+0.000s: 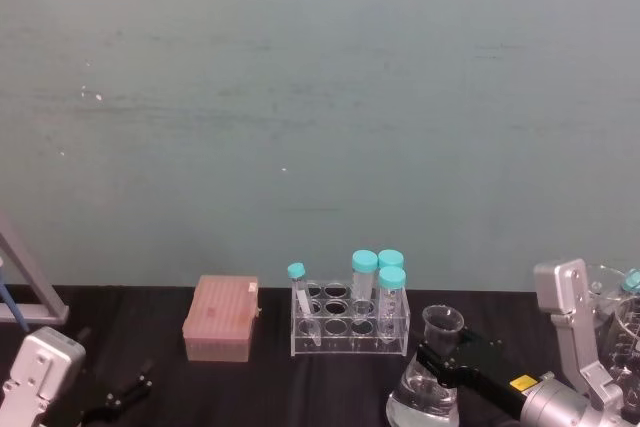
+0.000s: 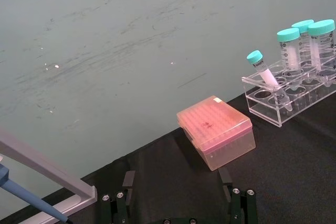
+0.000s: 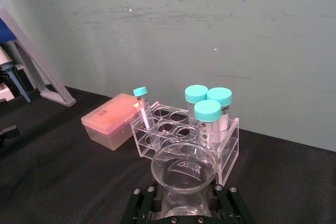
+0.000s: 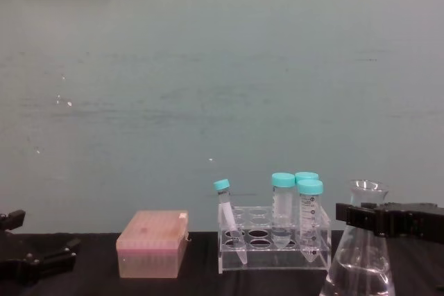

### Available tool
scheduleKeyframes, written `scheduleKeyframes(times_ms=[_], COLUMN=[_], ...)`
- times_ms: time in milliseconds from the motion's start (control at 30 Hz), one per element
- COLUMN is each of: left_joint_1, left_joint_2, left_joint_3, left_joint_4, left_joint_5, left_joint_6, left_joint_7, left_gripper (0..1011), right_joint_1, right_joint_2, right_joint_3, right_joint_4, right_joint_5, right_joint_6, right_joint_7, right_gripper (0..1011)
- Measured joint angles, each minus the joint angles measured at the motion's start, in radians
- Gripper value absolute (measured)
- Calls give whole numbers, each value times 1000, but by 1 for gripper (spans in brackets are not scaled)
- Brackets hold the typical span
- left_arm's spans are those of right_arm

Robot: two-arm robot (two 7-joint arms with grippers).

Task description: Pick up the beaker with the right gripper, shake it three times, and then put it down.

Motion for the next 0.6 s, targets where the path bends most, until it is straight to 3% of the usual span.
scheduleKeyframes(times_ms=[600], left_joint_1=[0], left_joint_2=[0], left_joint_3=[0], left_joint_4=[0], left_joint_5=[0], left_joint_6=[0], left_joint_7=[0], left_gripper=[1000], right_joint_1=[0], right_joint_2=[1], right_joint_3=[0], right_joint_4=[-1], right_joint_5=[0], right_joint_6=[0], right_joint_7=[2], right_gripper=[457])
